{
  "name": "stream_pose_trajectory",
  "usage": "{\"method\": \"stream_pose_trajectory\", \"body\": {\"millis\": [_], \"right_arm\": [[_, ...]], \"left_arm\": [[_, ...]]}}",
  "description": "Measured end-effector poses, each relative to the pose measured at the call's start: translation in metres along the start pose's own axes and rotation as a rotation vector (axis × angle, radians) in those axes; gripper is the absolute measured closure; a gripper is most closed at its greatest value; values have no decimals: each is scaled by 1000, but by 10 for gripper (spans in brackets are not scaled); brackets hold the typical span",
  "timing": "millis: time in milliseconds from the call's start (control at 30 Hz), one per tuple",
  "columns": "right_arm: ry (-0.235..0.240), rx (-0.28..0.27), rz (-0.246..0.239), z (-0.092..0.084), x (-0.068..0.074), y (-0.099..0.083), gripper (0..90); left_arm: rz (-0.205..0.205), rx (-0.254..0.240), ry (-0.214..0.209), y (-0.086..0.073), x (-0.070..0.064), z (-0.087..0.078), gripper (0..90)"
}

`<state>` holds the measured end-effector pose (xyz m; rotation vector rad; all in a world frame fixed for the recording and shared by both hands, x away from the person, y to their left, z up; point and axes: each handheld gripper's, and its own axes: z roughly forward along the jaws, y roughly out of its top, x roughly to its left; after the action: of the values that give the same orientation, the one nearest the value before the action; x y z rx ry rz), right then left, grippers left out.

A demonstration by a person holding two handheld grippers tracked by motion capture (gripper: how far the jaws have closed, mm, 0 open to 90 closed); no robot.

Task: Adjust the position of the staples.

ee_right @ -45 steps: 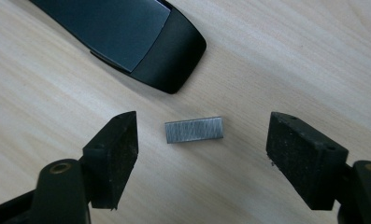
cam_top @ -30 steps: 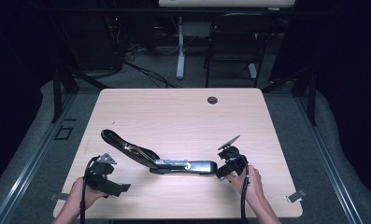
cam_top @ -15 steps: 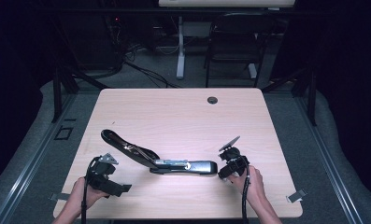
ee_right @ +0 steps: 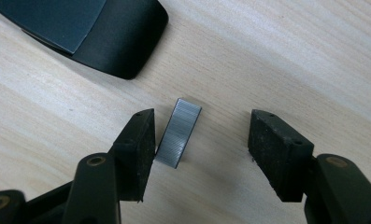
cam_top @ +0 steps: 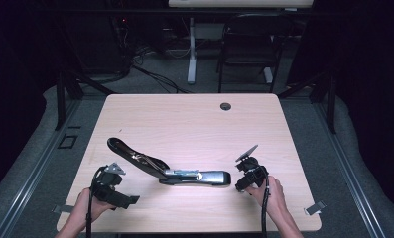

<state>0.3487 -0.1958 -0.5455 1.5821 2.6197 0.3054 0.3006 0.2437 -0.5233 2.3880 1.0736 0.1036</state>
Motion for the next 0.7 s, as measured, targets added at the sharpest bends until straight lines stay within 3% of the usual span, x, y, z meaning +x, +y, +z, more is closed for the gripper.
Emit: {"method": "stream_pose_trajectory", "body": {"millis": [233,367,433,600,700], "right_arm": [[-11,26,-19,-1,-2,-1,422],[-5,5,-8,0,-4,-3,422],[13,48,-55,-4,-6,-1,412],[35,35,-33,-12,-6,3,422],[23,61,-38,-13,-5,6,451]], "left_arm": [[0,2,-2,0,0,0,28],[0,4,-2,0,0,0,28],[0,4,-2,0,-1,0,28],[0,5,-1,0,-2,0,28],[2,10,0,-1,-3,0,28]]}}
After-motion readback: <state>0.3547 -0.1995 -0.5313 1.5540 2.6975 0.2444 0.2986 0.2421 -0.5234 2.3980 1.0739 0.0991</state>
